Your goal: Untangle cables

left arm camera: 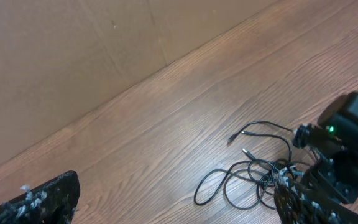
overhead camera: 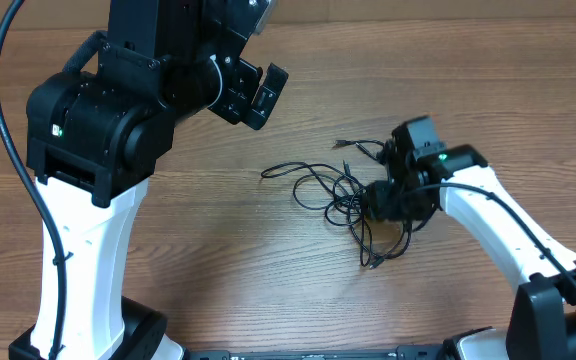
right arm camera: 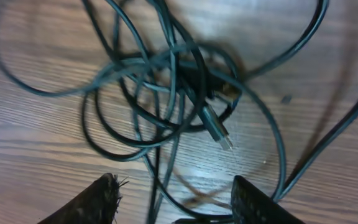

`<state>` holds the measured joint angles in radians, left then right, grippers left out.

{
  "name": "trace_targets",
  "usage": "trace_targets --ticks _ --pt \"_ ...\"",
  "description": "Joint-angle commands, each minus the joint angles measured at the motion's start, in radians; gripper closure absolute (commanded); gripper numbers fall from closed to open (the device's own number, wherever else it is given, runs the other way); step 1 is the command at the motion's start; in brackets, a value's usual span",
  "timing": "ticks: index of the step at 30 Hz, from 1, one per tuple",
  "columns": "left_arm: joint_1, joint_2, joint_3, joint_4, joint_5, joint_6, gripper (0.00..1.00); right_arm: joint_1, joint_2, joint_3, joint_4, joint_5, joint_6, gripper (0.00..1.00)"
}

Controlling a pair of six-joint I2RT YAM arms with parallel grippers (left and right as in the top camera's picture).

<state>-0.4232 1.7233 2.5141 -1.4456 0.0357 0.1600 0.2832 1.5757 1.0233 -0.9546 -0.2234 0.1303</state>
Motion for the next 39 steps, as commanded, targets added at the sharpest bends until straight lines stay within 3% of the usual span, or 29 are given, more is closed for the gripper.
trace_targets --ticks 1,6,7,8,9,16,20,22,25,30,35,39 --pt "0.004 -0.009 0.018 -0.006 -0.01 -0.007 0.01 0.006 -0.016 -0.053 0.024 -0.031 0.015 0.45" --pt "0.004 -0.009 0.018 -0.024 -0.011 -0.007 0.01 0.007 -0.016 -0.092 0.041 -0.075 0.023 0.47" --pt "0.004 -0.009 0.018 -0.027 -0.01 -0.007 0.01 0.011 -0.016 -0.098 0.045 -0.079 0.023 0.54" --pt "0.004 -0.009 0.018 -0.031 -0.011 -0.007 0.01 0.016 -0.016 -0.101 0.047 -0.083 0.023 0.8" --pt "0.004 -0.009 0.018 -0.035 -0.011 -0.006 0.01 0.024 -0.016 -0.105 0.049 -0.086 0.023 0.96" --pt "0.004 -0.009 0.018 -0.07 -0.028 -0.003 0.01 0.121 -0.017 -0.117 0.082 -0.093 0.026 0.96" --pt "0.004 -0.009 0.017 -0.072 -0.028 -0.003 0.0 0.186 -0.076 0.003 0.018 -0.092 0.022 0.96" --pt "0.005 -0.009 0.017 -0.07 -0.028 -0.003 0.0 0.203 -0.124 0.137 -0.051 -0.069 0.022 0.96" --pt "0.006 -0.007 0.017 -0.068 -0.027 -0.003 0.0 0.206 -0.186 0.481 -0.171 0.014 0.01 0.96" --pt "0.006 0.005 0.014 -0.069 -0.024 -0.003 0.0 0.206 -0.19 0.861 -0.222 0.05 -0.035 0.96" --pt "0.006 0.042 0.009 -0.07 0.011 0.005 0.0 0.206 -0.19 1.102 -0.221 0.149 -0.088 0.96" --pt "0.006 0.085 0.008 -0.076 0.205 0.094 0.0 0.206 -0.19 1.213 -0.222 0.181 -0.137 0.96"
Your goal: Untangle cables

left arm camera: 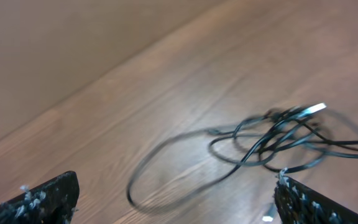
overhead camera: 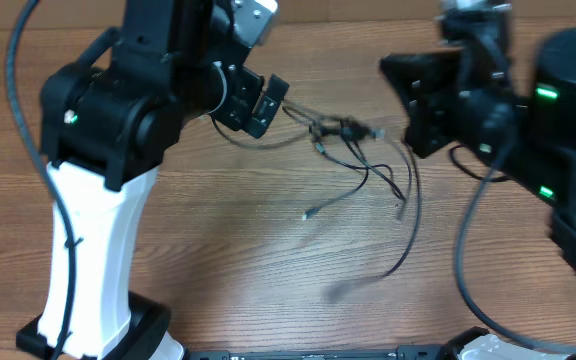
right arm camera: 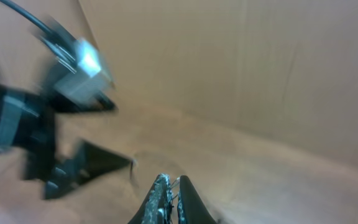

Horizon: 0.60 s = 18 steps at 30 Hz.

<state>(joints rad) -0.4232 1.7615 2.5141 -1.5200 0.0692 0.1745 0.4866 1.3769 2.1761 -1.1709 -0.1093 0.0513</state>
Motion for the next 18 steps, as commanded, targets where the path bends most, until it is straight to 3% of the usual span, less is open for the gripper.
trace_targets --ticks 1,7,9,13,15,16,18 --pt "0.006 0.056 0.008 -0.002 0.227 0.103 0.0 0.002 0.009 0.074 -0.006 0.093 -0.058 0.96" --pt "0.006 0.124 0.008 -0.023 0.617 0.308 0.0 -0.002 0.011 0.089 -0.049 0.187 -0.068 0.96" --pt "0.006 0.135 0.008 -0.024 0.608 0.309 0.01 -0.004 0.018 0.088 -0.089 0.187 -0.068 0.96" --pt "0.02 0.121 0.016 0.008 0.444 0.205 0.03 -0.005 0.066 0.043 -0.221 0.187 -0.06 0.96" --pt "0.035 0.1 0.026 0.036 0.39 0.152 0.02 -0.004 0.095 0.008 -0.252 0.187 -0.05 0.68" --pt "0.046 0.085 0.03 0.052 0.368 0.126 0.02 -0.004 0.111 -0.016 -0.258 0.186 -0.037 0.63" --pt "0.076 0.048 0.033 0.087 0.325 0.064 0.02 -0.004 0.137 -0.064 -0.25 0.182 -0.014 0.62"
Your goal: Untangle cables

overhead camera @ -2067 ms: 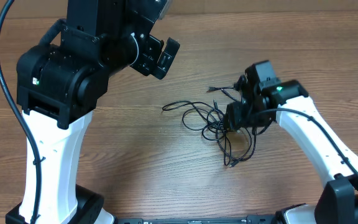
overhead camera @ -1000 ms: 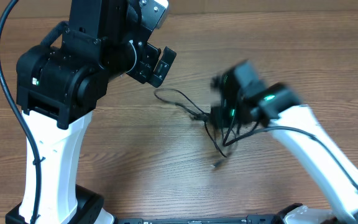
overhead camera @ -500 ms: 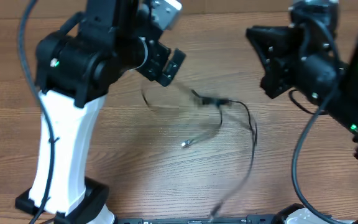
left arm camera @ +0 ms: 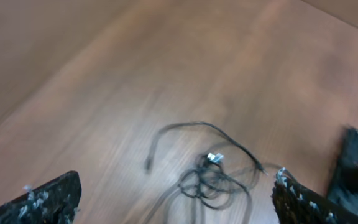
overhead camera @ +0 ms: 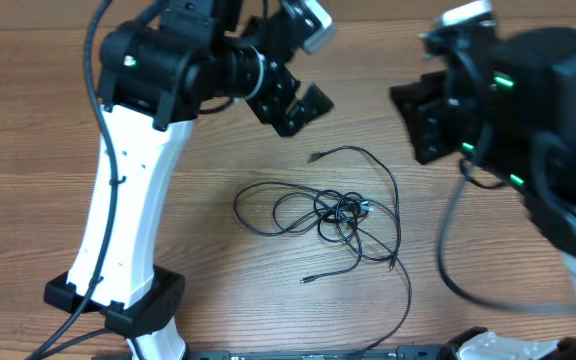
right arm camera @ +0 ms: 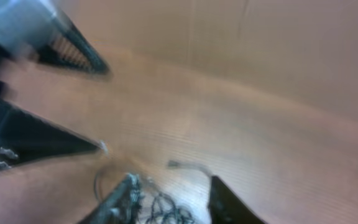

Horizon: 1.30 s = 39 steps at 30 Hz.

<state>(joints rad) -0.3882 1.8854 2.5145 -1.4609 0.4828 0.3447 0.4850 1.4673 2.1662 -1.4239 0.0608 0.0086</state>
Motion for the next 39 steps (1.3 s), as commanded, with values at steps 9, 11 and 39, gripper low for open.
trace_targets --ticks 9,11,39 --pt "0.201 -0.204 0.033 0.075 -0.141 -0.246 0.0 -0.002 0.111 -0.398 0.18 -0.118 0.269 0.52" --pt "0.224 -0.213 0.033 0.074 -0.158 -0.266 0.0 -0.004 0.111 -0.508 0.23 -0.068 0.487 0.85" --pt "0.239 -0.214 0.032 -0.061 -0.282 -0.199 0.0 0.138 0.112 -1.172 0.705 -0.141 1.489 0.2"
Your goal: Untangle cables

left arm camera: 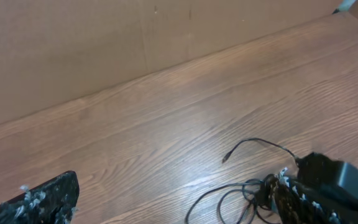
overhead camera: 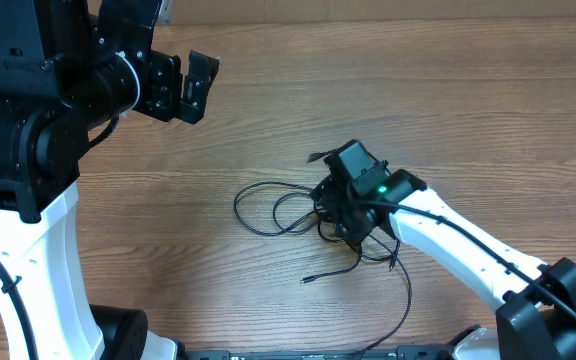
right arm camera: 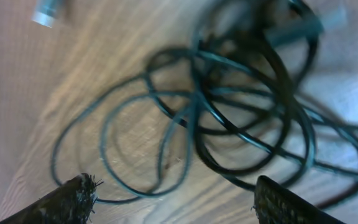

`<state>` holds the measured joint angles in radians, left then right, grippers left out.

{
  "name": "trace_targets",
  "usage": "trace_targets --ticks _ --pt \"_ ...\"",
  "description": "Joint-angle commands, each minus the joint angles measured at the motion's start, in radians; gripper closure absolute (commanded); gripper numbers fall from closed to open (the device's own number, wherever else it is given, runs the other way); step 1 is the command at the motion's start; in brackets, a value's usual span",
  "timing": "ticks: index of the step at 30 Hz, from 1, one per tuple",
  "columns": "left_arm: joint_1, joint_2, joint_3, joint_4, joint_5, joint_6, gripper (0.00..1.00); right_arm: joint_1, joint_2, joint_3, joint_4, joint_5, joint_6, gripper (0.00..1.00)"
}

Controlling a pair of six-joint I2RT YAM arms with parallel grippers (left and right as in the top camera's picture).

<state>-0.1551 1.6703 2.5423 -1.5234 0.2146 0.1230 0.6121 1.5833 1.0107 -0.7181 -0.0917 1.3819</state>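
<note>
A tangle of thin black cables (overhead camera: 298, 208) lies on the wooden table mid-frame. One loop spreads to the left, and a plug end (overhead camera: 313, 157) points toward the back. My right gripper (overhead camera: 340, 218) is down at the tangle's right side. In the right wrist view the gripper (right arm camera: 180, 205) is wide open, its fingertips (right arm camera: 79, 198) close above the knotted loops (right arm camera: 241, 124), holding nothing. My left gripper (overhead camera: 190, 86) hangs high at the back left. It is open and empty (left arm camera: 169, 205), far from the cables (left arm camera: 247, 190).
One long cable strand (overhead camera: 406, 300) trails from the tangle toward the table's front edge. A short plug end (overhead camera: 306, 280) lies in front of the knot. A brown cardboard wall (left arm camera: 104, 43) closes off the back of the table.
My right gripper was raised high over the table and is now down at the tangle, open. My left gripper has moved from above the middle to the back left. The cables lie where they were.
First my right gripper stood open, low over the tangle at the table's right. Then it was shut and raised, with cables in the air between the arms. Then it was open and the cables lay spread nearer the middle. Now it is low at the knot again.
</note>
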Motion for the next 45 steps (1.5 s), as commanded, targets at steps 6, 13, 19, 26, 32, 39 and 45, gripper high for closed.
trace_targets --ticks 6,13,19,26,32,39,45 --pt "0.006 0.001 0.005 -0.011 -0.012 0.023 0.0 0.01 -0.004 -0.037 -0.013 0.015 0.167 0.2" --pt "0.006 0.001 0.005 -0.026 -0.013 0.031 0.0 0.01 -0.003 -0.04 -0.013 0.136 0.167 0.2" --pt "0.006 0.001 0.005 -0.029 -0.013 0.031 0.0 0.01 -0.003 -0.042 -0.001 0.181 0.166 0.39" --pt "0.006 0.001 0.005 -0.037 -0.013 0.031 0.0 0.01 -0.002 -0.047 -0.009 0.22 0.159 0.6" --pt "0.006 0.001 0.005 -0.044 -0.012 0.031 0.0 0.01 -0.002 -0.093 0.015 0.223 0.159 0.62" --pt "0.006 0.001 0.005 -0.044 -0.012 0.031 0.0 0.01 -0.002 -0.142 0.048 0.222 0.159 0.96" --pt "0.006 0.001 0.005 -0.043 -0.013 0.031 0.0 0.011 -0.012 -0.129 0.17 0.111 -0.015 0.96"
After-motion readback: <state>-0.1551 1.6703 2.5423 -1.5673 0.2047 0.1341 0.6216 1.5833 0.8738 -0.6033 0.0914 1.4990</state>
